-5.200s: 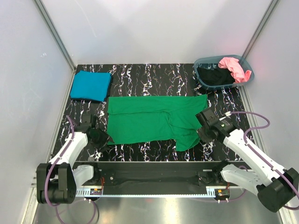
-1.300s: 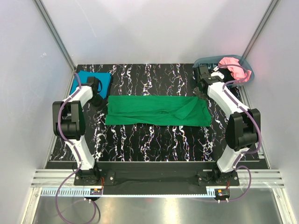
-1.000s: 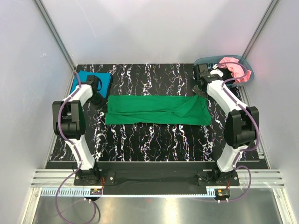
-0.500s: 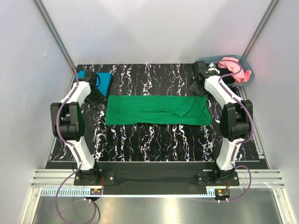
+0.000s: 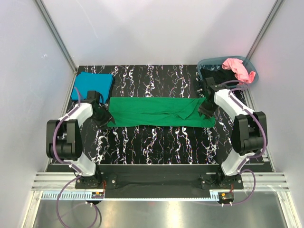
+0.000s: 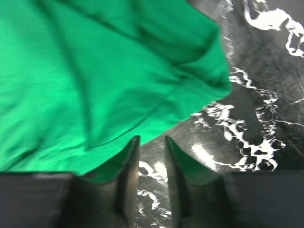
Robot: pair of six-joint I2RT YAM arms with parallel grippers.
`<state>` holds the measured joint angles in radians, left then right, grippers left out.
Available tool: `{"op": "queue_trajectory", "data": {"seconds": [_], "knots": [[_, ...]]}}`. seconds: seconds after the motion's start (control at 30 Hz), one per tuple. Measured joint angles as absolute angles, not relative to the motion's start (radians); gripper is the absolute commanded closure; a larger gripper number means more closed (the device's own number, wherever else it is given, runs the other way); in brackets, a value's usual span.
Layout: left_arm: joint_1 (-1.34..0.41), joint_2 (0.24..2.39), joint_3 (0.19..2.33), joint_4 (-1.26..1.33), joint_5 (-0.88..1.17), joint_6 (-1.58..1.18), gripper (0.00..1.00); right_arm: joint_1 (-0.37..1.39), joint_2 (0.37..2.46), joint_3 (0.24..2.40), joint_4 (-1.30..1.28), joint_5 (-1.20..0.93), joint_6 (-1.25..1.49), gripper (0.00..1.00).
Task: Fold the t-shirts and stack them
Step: Fold the tshirt
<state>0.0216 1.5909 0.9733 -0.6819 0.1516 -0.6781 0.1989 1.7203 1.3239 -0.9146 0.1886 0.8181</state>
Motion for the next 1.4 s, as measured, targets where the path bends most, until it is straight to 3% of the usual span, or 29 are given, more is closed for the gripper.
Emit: {"op": "queue_trajectory", "data": {"seconds": [0.23, 0.33, 0.5, 0.6, 0.93, 1.0, 1.03, 1.17, 1.3, 1.4], "knots": [[0.018, 1.633, 0.970, -0.621, 0.156, -0.689, 0.51, 0.123, 1.721, 1.223, -0.879, 0.181, 0.823, 0.74], [0.018, 1.642, 0.959, -0.625, 0.128, -0.691, 0.57, 0.116, 1.728, 1.202, -0.855, 0.184, 0.826, 0.74], [0.018, 1.678, 0.973, -0.663, 0.076, -0.691, 0.90, 0.116, 1.734, 1.129, -0.831, 0.201, 0.832, 0.74], [0.018, 1.697, 1.000, -0.691, 0.051, -0.679, 1.00, 0.113, 1.738, 1.103, -0.831, 0.225, 0.831, 0.75], [0.014, 1.706, 1.019, -0.714, -0.004, -0.617, 1.00, 0.109, 1.746, 1.103, -0.860, 0.301, 0.821, 0.74], [0.014, 1.705, 1.019, -0.717, -0.004, -0.608, 0.91, 0.109, 1.739, 1.103, -0.871, 0.304, 0.818, 0.73], [0.014, 1.703, 1.016, -0.720, -0.006, -0.601, 0.76, 0.109, 1.732, 1.102, -0.877, 0.304, 0.818, 0.73], [0.017, 1.684, 1.007, -0.772, -0.030, -0.587, 0.56, 0.109, 1.670, 1.099, -0.911, 0.297, 0.819, 0.69], [0.021, 1.642, 1.026, -0.836, -0.036, -0.587, 0.53, 0.121, 1.570, 1.104, -0.921, 0.258, 0.818, 0.65], [0.023, 1.599, 1.080, -0.857, -0.024, -0.587, 0.52, 0.184, 1.548, 1.138, -0.900, 0.219, 0.820, 0.53]]}}
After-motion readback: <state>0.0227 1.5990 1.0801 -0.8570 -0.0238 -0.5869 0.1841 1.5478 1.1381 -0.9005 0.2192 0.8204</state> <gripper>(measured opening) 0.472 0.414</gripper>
